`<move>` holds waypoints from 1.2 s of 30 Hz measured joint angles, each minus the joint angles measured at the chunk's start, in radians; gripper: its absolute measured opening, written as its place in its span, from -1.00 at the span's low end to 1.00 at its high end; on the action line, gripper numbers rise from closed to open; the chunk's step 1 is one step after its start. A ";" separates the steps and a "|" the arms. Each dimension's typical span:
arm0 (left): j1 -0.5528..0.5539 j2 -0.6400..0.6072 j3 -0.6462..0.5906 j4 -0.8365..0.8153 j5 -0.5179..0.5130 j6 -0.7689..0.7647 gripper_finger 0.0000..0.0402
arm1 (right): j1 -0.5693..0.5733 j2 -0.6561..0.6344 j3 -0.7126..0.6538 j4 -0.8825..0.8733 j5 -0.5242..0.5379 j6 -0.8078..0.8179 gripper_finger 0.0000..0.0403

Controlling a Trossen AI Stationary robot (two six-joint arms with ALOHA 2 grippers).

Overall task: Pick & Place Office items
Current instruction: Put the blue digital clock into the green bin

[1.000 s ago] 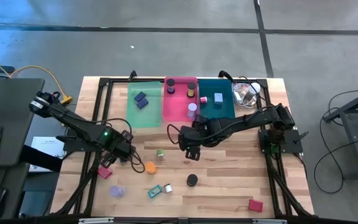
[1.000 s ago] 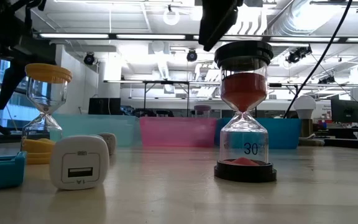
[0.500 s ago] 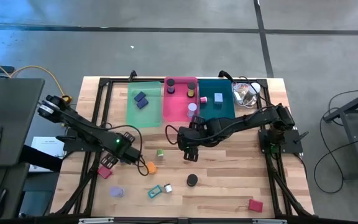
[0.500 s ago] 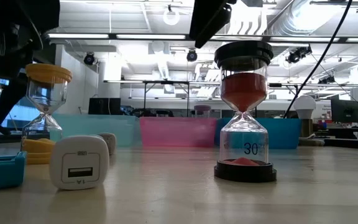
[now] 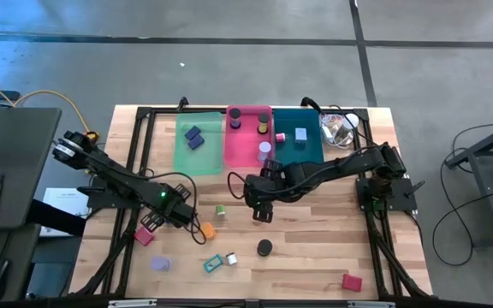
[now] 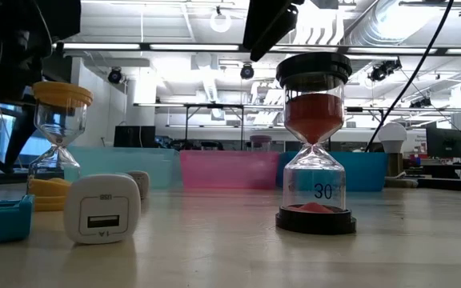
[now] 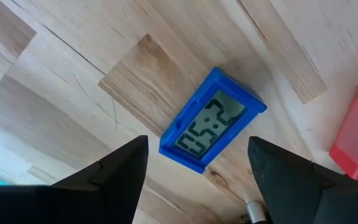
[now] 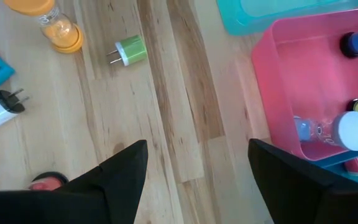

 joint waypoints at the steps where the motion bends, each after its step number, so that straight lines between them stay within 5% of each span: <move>1: 0.002 0.000 -0.003 0.003 0.002 0.002 0.34 | 0.000 0.000 0.000 0.000 0.000 0.000 0.33; 29: 0.043 0.025 -0.113 0.184 0.041 0.003 0.34 | 0.000 0.000 0.000 0.026 0.000 -0.003 0.33; 36: 0.140 0.107 -0.111 0.173 0.141 0.050 0.12 | 0.000 0.000 0.000 0.026 -0.001 -0.003 0.33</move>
